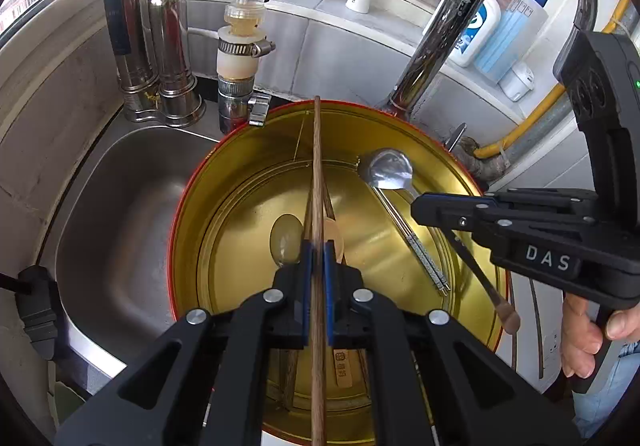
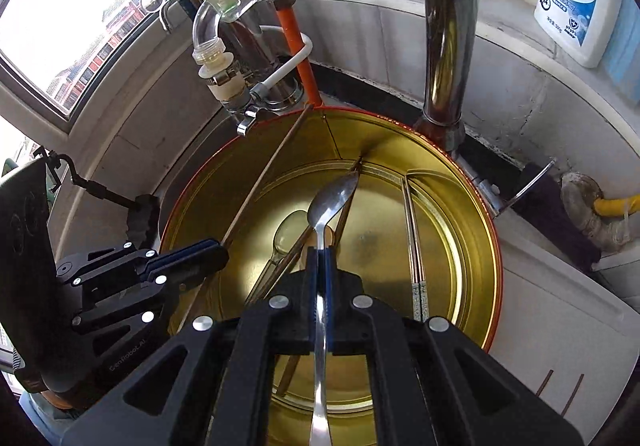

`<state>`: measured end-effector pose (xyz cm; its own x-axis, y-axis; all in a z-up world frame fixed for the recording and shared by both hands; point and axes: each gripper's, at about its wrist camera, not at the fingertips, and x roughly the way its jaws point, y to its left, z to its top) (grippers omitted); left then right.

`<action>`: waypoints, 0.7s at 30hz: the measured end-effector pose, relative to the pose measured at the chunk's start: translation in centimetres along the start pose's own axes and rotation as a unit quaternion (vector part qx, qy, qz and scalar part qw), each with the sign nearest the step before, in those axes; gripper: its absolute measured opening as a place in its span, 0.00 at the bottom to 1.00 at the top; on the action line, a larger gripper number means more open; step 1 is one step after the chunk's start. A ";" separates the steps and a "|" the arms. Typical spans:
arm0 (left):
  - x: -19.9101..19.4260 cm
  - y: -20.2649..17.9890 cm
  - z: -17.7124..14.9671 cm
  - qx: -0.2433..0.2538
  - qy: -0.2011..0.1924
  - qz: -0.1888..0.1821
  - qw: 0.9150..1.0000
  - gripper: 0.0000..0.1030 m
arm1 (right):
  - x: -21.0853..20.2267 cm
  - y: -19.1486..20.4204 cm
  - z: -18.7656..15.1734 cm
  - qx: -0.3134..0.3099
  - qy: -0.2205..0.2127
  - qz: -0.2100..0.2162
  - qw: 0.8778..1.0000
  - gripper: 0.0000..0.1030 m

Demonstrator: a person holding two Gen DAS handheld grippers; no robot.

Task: Organize utensils
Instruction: 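Carry the wooden chopstick and metal ladle-spoon over the red tin with both tools, then open both tools to drop the chopstick and ladle-spoon into the tin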

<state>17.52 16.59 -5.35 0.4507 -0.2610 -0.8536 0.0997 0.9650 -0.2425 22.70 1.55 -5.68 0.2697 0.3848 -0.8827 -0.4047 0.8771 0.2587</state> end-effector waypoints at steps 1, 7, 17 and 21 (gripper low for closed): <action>0.2 -0.2 0.1 0.003 0.001 0.002 1.000 0.05 | 0.3 -0.3 0.0 0.003 0.004 -0.001 1.000 0.04; 1.9 -1.1 -0.6 0.016 0.022 0.010 1.000 0.05 | 1.9 -1.4 -0.5 0.007 0.024 -0.009 1.000 0.04; 3.4 -1.7 -1.6 0.020 0.043 0.011 0.999 0.05 | 3.5 -1.4 -0.8 0.010 0.043 -0.010 0.999 0.04; 3.7 -2.0 -1.8 0.027 0.047 0.015 0.998 0.05 | 4.3 -1.5 -0.8 0.012 0.052 -0.012 0.999 0.04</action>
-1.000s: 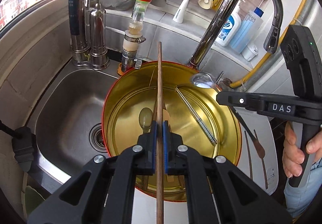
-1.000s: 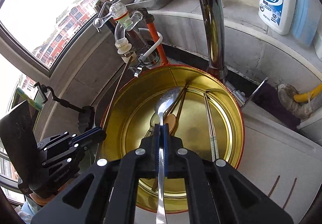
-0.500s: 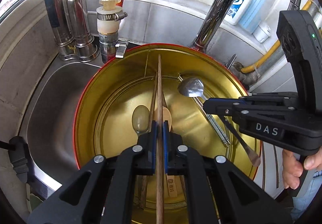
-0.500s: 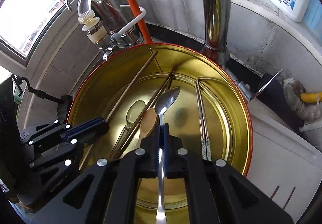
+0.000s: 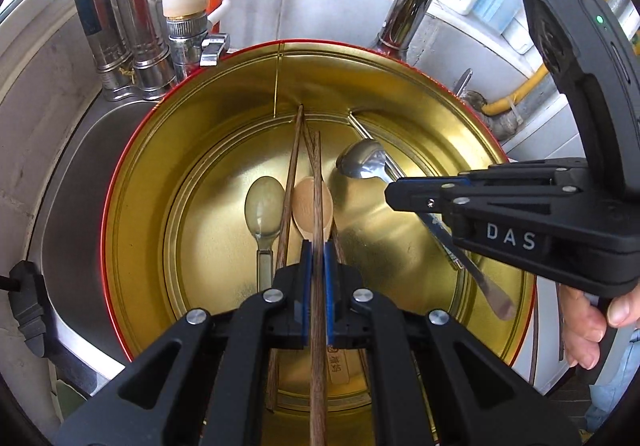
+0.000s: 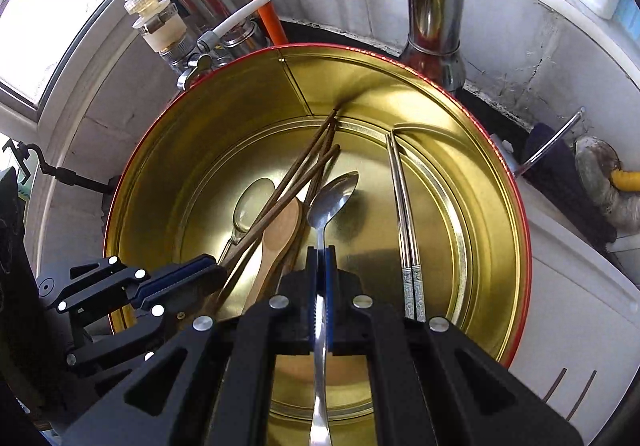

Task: Organize utensils
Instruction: 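Open both tools to drop the chopstick and ladle-spoon into the tin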

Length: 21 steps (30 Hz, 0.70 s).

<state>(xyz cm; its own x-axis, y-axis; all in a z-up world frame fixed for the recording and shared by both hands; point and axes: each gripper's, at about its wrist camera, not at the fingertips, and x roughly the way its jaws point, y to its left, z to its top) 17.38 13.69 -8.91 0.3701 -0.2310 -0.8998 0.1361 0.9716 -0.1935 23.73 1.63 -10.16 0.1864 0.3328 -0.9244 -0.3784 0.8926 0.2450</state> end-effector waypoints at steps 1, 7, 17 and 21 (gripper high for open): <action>0.0 -0.2 0.0 0.001 0.001 0.001 1.000 0.06 | 0.1 0.0 0.0 0.000 0.003 0.001 1.000 0.04; -0.6 -1.0 -0.4 0.023 -0.001 0.040 0.999 0.07 | -1.6 0.3 0.4 -0.007 -0.018 -0.002 1.000 0.13; -1.6 -1.7 -1.3 0.048 0.006 0.058 0.997 0.46 | -3.1 1.1 -0.4 -0.042 -0.014 -0.022 0.999 0.52; -1.7 -1.4 -1.2 0.043 0.008 0.060 0.997 0.46 | -2.9 1.3 -0.4 -0.048 -0.008 -0.022 0.999 0.53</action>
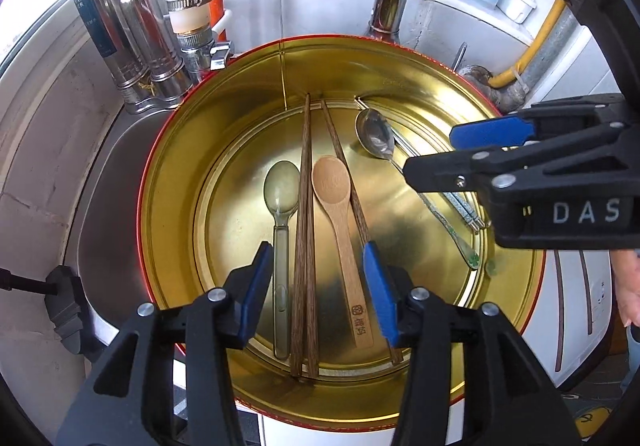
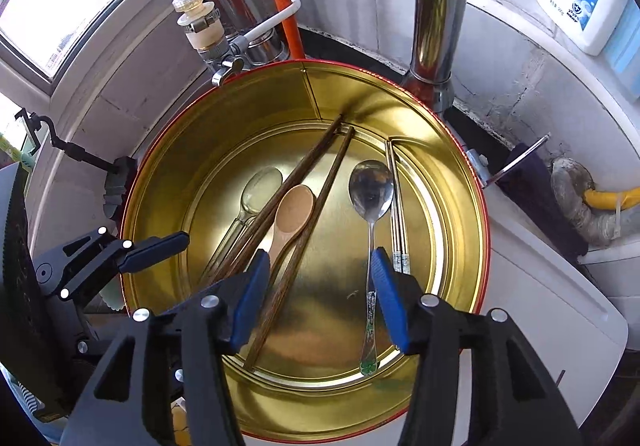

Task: Organize utensils
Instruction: 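Open both tools to drop the chopstick and ladle-spoon into the tin, then move both tools back over the last two wooden chopsticks on the board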

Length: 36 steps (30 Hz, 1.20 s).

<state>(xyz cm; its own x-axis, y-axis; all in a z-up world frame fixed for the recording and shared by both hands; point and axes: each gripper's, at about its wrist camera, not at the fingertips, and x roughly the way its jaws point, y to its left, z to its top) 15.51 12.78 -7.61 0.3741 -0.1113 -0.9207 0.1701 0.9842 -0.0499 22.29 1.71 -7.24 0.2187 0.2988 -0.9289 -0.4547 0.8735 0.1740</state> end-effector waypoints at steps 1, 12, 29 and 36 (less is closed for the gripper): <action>0.0 0.0 0.0 0.000 0.000 0.000 1.000 0.46 | -0.1 0.0 -0.1 -0.002 0.000 0.001 1.000 0.53; 0.3 -0.1 -0.2 -0.001 0.005 0.001 1.000 0.48 | -0.1 0.2 -0.2 0.002 0.000 0.001 1.000 0.55; -6.6 -1.7 -3.3 -0.018 -0.094 -0.041 0.995 0.76 | -9.8 -7.1 -9.6 0.145 -0.175 -0.040 0.973 0.90; -7.9 -5.2 -4.4 0.022 -0.103 -0.061 0.993 0.76 | -12.4 -11.2 -15.0 0.189 -0.189 -0.096 0.959 0.90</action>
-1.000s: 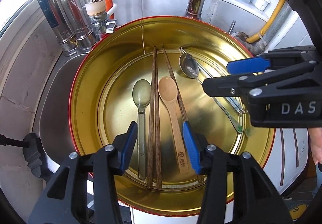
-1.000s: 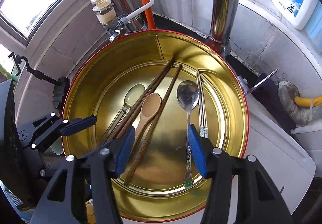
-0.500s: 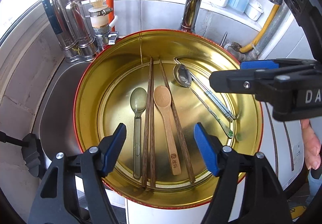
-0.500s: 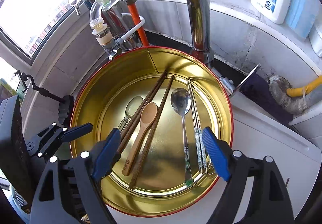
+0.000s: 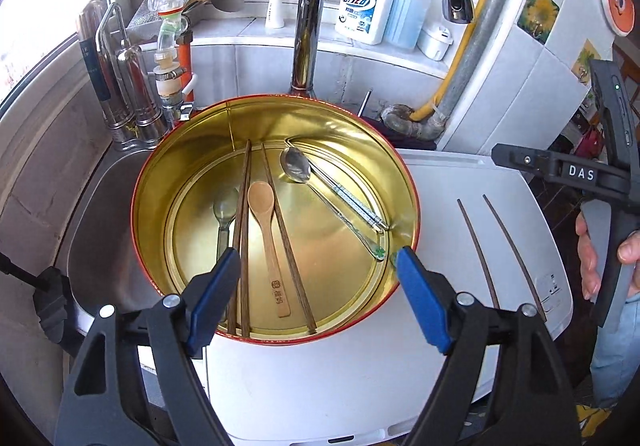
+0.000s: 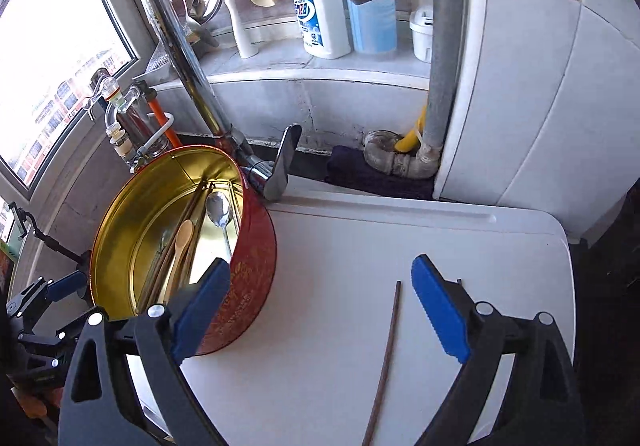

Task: Organize utensils
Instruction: 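Move both tools back over the last two wooden chopsticks on the board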

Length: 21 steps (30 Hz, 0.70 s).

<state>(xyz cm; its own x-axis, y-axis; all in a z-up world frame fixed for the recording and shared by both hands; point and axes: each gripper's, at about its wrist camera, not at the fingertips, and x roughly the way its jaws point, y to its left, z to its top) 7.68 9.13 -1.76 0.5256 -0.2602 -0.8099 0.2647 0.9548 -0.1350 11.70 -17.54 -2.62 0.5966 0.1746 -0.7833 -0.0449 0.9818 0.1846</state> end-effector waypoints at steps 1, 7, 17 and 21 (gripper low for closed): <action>0.0 -0.6 -0.1 0.004 0.001 -0.005 1.000 0.76 | -0.2 -0.7 -0.3 0.008 0.001 -0.003 1.000 0.90; 1.2 -4.9 -1.2 0.031 0.015 -0.046 0.998 0.76 | -1.3 -4.9 -2.7 0.029 0.018 -0.038 0.999 0.90; 7.0 -13.8 -3.0 0.083 0.084 -0.088 0.989 0.76 | 0.9 -11.4 -7.1 0.040 0.088 -0.055 0.994 0.90; 10.1 -17.1 -4.1 0.100 0.121 -0.095 0.983 0.76 | 2.5 -12.4 -8.4 0.023 0.131 -0.039 0.990 0.90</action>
<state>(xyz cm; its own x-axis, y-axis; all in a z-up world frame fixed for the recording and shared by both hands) 5.12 -9.21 -9.94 0.2505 -0.3656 -0.8964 0.5051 0.8393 -0.2011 7.07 -28.62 -11.85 0.3678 0.1170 -0.9225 0.0333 0.9898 0.1388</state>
